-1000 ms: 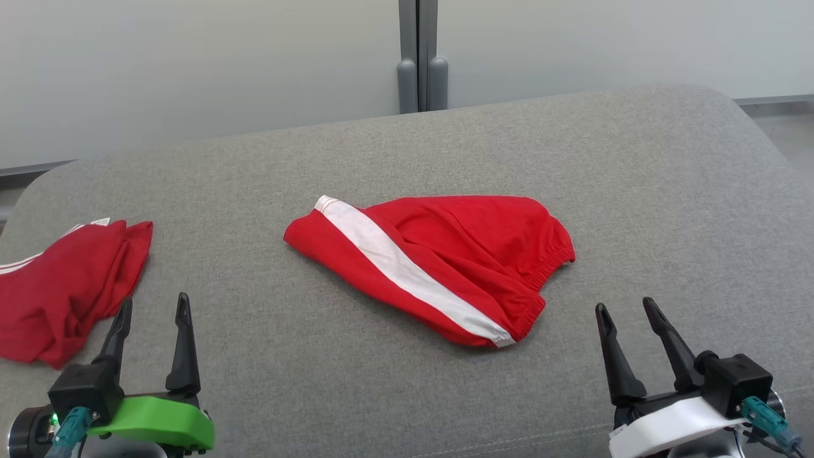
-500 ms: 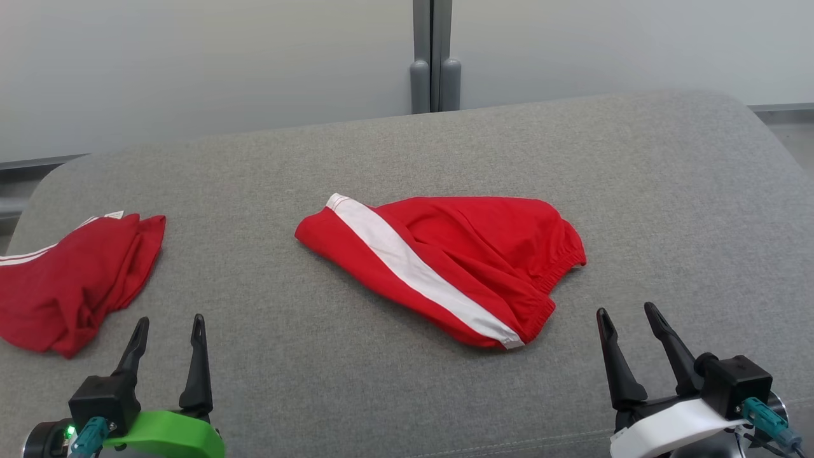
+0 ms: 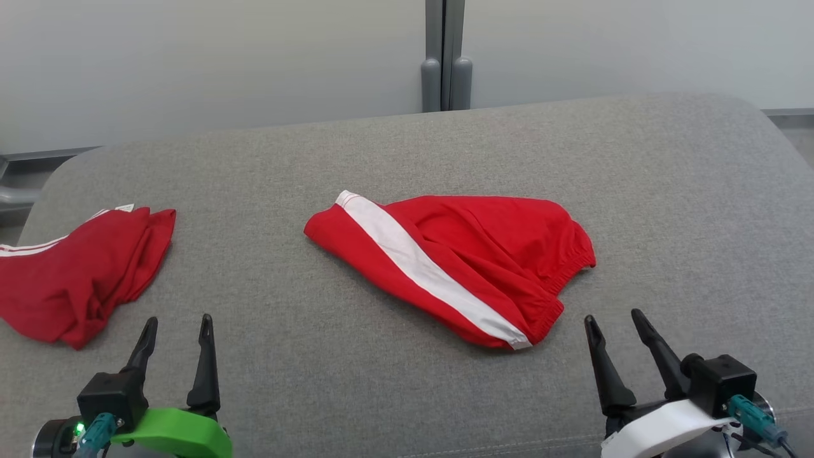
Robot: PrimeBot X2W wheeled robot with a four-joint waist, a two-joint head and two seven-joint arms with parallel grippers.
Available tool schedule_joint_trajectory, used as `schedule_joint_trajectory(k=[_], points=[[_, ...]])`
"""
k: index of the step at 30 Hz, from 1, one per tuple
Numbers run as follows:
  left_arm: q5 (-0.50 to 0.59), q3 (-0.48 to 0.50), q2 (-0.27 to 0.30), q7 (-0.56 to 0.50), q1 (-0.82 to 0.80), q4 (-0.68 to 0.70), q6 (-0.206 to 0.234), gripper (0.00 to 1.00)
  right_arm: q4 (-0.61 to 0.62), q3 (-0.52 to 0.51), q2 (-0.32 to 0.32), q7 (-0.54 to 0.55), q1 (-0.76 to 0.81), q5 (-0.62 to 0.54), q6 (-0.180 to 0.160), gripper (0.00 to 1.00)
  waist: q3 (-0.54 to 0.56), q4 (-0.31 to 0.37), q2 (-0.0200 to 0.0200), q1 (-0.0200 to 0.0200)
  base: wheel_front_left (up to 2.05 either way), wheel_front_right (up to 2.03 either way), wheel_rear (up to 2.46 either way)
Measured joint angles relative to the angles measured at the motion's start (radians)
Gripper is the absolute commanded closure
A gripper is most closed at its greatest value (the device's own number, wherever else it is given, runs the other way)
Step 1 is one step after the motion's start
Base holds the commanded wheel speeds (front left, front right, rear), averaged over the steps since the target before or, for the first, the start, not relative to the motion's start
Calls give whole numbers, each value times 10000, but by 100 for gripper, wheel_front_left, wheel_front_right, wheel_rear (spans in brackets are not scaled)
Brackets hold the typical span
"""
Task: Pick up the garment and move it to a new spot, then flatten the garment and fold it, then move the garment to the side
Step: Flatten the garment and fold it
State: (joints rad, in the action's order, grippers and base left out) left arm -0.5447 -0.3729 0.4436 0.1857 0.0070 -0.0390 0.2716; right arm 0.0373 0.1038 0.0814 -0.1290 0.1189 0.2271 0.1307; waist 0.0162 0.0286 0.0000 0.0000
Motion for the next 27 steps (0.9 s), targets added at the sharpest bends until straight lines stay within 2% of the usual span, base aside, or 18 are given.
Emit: schedule_joint_trajectory(k=[2,5,9,20,24,27], points=[[-63,-111,-33,-127,-141,8,-125,0,-144,157,15,274,0,123,0,0,-60,-35,0,0,0,0,0],[-198,-426,-109,-539,-590,-19,-566,0,-447,456,77,612,2,299,0,0,-201,-83,0,0,0,0,0],[-445,-911,-222,-1605,-1481,-265,-1147,0,-976,872,144,863,-46,660,0,0,-541,-110,0,0,0,0,0],[-1394,-1733,-472,-4088,-4638,-1076,-3219,0,-2280,1674,221,422,-1202,1093,0,0,-1977,47,0,0,0,0,0],[-1682,-1868,-261,-4828,-5832,-1396,-3739,0,-2700,1912,232,111,-1816,1210,0,0,-2572,173,0,0,0,0,0],[-2174,-1977,-77,-5398,-6627,-1716,-3929,0,-3099,2249,209,-81,-2324,1289,0,0,-2999,308,0,0,0,0,0]])
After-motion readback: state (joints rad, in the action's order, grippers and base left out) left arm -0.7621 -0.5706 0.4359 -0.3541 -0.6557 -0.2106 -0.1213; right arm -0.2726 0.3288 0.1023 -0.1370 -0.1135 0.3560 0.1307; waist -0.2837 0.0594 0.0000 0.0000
